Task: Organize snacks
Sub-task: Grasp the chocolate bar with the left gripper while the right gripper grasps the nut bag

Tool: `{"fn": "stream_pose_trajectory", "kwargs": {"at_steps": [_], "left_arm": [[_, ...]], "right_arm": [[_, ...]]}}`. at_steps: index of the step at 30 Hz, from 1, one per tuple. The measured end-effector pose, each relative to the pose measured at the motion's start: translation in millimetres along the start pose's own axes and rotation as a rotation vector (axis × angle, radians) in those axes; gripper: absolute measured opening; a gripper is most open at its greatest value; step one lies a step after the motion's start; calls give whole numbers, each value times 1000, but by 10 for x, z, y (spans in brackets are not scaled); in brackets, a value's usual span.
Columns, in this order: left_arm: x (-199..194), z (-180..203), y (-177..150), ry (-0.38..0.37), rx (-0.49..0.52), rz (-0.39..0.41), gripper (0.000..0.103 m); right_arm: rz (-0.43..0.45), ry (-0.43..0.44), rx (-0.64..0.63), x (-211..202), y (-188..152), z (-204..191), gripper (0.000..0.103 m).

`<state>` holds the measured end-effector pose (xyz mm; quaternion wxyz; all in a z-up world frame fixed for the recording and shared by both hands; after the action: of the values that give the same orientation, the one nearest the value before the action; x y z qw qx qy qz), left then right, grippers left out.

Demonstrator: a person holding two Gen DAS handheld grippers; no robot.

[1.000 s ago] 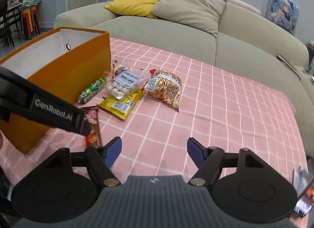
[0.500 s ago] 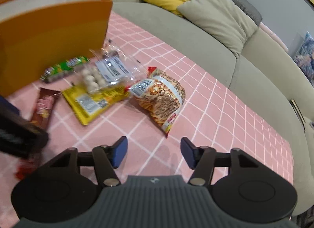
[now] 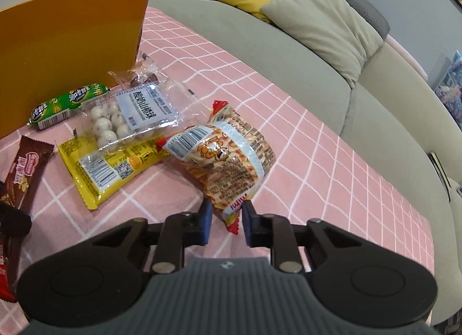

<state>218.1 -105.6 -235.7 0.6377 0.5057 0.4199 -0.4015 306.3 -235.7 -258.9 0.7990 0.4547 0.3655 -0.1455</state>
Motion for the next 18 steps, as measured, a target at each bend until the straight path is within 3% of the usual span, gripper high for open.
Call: {"fn": "stream_pose_trajectory", "kwargs": {"at_steps": [4,5,18], "left_arm": [[-24,-32,-47,-8,26,3,30],[-32,-40,-64,-9,36,4,29],[-167,-175,-402,-49,166,-17,26]], "right_arm": [[-38,-15,72,-172,-50,-27,11],[-48,-20,94,-217,-70,-31,2],[-169,-76,306,-1114,-567,-422,1]]}}
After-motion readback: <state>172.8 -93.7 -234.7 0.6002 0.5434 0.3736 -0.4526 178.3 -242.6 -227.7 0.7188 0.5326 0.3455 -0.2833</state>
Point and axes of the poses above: each gripper's, at about its wrist camera, not at the fingertips, and x roughly the way its jaws point, z to its right, y to its top, the point moved 4 cm from there along x, roughly the way its jaws point, and after that the axes turned 3 degrees about x, right-handed, at the moved point
